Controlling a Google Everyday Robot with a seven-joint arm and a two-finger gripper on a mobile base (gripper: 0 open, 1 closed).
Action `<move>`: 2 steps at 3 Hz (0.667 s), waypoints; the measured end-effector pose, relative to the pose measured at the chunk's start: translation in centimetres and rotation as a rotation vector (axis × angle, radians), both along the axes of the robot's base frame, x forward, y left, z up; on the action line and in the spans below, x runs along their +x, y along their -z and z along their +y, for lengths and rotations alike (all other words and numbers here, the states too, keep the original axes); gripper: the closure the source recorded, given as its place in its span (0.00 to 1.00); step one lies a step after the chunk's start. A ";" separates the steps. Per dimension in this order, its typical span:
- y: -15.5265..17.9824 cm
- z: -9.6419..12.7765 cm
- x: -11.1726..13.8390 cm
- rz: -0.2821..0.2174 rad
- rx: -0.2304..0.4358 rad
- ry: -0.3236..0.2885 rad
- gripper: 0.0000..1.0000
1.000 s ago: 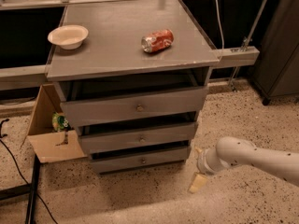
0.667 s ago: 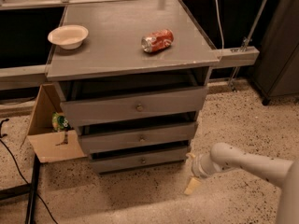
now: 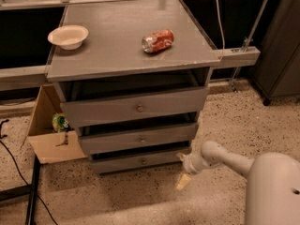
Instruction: Open bottom drawer
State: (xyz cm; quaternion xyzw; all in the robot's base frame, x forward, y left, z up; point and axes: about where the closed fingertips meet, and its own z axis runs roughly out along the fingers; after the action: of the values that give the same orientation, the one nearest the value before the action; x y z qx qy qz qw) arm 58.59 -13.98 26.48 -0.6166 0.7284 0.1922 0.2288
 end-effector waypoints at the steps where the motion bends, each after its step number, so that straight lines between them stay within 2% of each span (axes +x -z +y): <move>1: 0.0 0.0 0.0 0.000 0.000 0.000 0.00; 2: 0.8 0.0 -0.1 -0.018 0.004 -0.010 0.00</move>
Offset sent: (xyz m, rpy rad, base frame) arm 0.0014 -0.0046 -0.0158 0.0063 -0.0537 0.0204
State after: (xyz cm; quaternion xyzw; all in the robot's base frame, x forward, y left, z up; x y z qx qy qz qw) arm 58.51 -13.98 25.72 -0.6215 0.7228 0.1892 0.2355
